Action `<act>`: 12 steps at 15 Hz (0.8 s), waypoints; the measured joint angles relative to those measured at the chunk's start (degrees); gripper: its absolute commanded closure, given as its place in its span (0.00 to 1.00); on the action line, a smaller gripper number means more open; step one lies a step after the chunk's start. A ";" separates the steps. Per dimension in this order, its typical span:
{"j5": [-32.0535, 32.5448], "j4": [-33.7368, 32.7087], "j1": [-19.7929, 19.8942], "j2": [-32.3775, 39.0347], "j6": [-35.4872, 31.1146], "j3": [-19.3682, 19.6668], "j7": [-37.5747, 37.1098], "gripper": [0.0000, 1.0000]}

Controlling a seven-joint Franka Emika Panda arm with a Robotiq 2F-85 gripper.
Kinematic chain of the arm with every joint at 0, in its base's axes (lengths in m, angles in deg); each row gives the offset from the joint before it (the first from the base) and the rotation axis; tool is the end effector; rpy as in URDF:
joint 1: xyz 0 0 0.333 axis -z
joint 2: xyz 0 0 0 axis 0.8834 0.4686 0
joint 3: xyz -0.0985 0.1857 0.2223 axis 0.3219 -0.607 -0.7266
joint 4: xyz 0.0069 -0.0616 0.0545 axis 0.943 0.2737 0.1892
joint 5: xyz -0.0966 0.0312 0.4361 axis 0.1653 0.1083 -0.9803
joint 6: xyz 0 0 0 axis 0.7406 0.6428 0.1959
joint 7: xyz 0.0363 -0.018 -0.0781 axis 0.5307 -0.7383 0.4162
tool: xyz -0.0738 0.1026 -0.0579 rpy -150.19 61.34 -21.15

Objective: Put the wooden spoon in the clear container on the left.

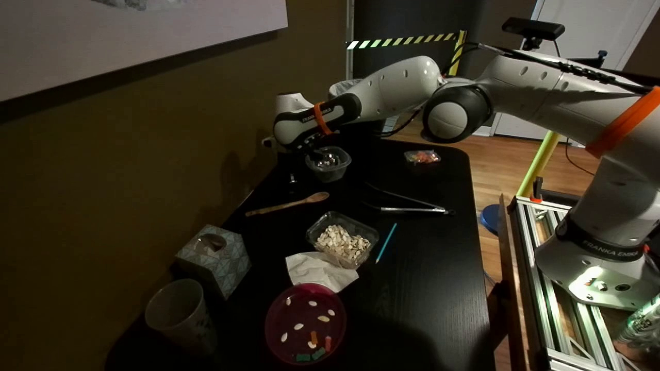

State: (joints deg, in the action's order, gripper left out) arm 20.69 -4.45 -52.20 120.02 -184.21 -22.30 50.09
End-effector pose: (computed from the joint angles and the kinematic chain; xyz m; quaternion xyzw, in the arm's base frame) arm 0.8294 -0.0870 0.0560 -0.9281 -0.3634 -0.0416 0.0699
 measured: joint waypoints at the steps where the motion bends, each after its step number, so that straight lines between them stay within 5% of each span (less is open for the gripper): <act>1: -0.01 -0.72 0.00 -0.11 0.10 -0.01 -0.11 0.95; 2: 0.00 -1.13 0.00 -0.22 0.18 -0.01 -0.27 0.95; 3: 0.00 -1.46 0.00 -0.25 0.50 -0.01 -0.44 0.82; 4: 0.01 -1.60 -0.01 -0.25 1.14 0.01 -0.58 0.56; 6: 0.27 -1.59 -0.15 -0.13 2.62 0.38 -1.20 0.54; 12: 2.11 -1.35 -2.02 1.03 3.65 1.96 -2.34 0.11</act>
State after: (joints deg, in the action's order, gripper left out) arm 22.80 -5.80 -54.22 121.05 -180.55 -20.34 47.74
